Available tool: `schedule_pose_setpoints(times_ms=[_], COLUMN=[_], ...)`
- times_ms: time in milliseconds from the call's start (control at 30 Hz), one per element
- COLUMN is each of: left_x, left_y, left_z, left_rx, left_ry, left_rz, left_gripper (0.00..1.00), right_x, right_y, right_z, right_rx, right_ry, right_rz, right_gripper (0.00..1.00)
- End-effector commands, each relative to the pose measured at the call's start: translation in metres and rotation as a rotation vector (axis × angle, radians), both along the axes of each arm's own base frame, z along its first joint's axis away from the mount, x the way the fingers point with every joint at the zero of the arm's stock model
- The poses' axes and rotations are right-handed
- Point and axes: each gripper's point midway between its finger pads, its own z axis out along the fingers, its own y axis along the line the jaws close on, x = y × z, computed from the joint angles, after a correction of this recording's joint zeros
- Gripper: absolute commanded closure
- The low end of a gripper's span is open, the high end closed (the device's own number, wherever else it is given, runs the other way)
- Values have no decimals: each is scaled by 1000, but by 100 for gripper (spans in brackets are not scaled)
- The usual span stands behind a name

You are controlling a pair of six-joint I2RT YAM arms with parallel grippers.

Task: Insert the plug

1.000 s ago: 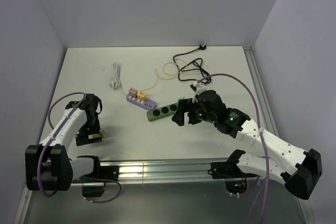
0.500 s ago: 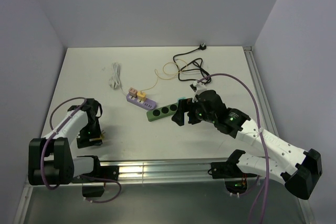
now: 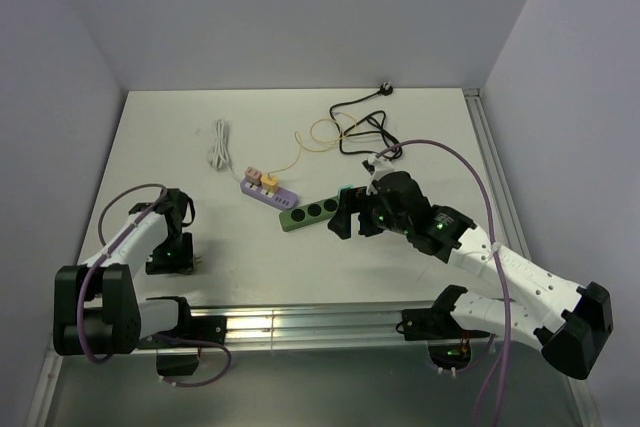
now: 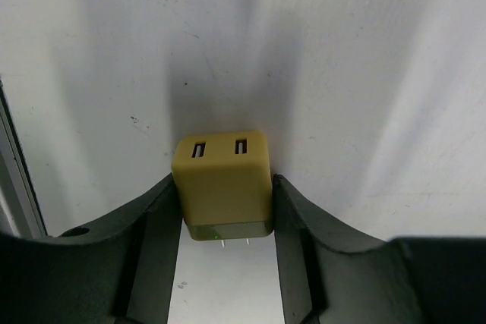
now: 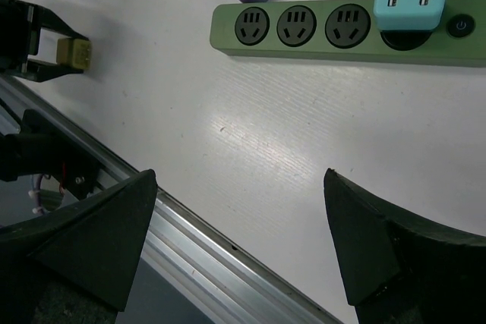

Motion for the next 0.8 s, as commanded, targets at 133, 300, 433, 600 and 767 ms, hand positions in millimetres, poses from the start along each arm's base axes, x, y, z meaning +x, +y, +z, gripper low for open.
schedule_pose_setpoints(times_ms=[133, 300, 433, 600, 767], left_x=[29, 69, 104, 111, 95], left_y=[-1, -25, -59, -109, -147], left_z=[5, 35, 74, 142, 182], left_rx=[12, -18, -45, -83, -188], left_ry=[-83, -276, -564, -963, -1135], left_rz=[-242, -532, -756, -1064, -1298], left_gripper=[100, 100, 100, 100, 100], right_x=[11, 17, 23, 27, 35], right_y=[5, 15, 24, 40, 61], right_z=[15, 22, 25, 24, 32], right_rx=[-1, 18, 35, 50, 51], right_ry=[-33, -29, -25, 3, 32], right_rz=[-10, -10, -4, 37, 95], right_gripper=[2, 0, 0, 0, 0])
